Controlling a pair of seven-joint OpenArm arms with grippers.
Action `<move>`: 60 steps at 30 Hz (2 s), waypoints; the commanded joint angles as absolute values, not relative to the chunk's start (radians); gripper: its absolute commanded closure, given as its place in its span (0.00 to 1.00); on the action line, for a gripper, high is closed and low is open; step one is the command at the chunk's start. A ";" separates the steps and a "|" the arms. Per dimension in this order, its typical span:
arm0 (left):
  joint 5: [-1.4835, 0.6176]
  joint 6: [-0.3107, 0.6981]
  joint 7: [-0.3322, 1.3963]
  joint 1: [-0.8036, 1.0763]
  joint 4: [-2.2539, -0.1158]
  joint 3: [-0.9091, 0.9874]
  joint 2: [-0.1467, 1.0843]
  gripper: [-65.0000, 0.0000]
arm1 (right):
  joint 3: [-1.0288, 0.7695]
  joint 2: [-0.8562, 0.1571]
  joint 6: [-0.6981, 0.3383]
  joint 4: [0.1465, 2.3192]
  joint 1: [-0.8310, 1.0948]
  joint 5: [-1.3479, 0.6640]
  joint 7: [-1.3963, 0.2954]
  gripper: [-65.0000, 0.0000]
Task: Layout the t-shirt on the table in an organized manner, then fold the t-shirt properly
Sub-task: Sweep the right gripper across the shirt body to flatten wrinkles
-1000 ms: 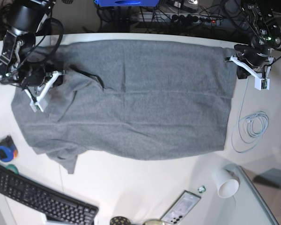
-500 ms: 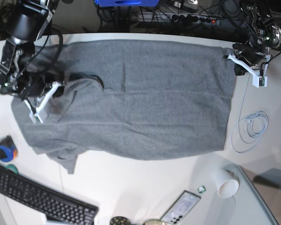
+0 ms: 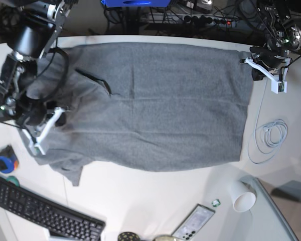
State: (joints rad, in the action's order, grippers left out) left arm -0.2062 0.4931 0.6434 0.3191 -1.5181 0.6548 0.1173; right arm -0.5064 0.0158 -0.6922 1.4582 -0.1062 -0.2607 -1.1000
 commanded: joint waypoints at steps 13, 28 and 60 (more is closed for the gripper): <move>-0.214 0.489 0.625 0.315 -1.534 0.661 0.134 1.00 | -0.516 0.110 -0.698 1.682 0.148 -0.280 -1.158 0.07; -0.214 0.489 0.625 0.320 -1.532 0.661 0.136 1.00 | -0.510 0.111 -0.698 1.618 0.134 -0.280 -1.147 0.22; -0.214 0.489 0.625 0.317 -1.532 0.661 0.136 1.00 | -0.506 0.113 -0.698 1.523 0.079 -0.280 -1.147 0.98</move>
State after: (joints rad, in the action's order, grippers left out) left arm -0.2085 0.4931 0.6434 0.3187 -1.5181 0.6567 0.1223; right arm -0.5083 0.1162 -0.6968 1.5097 0.0921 -0.2649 -1.1534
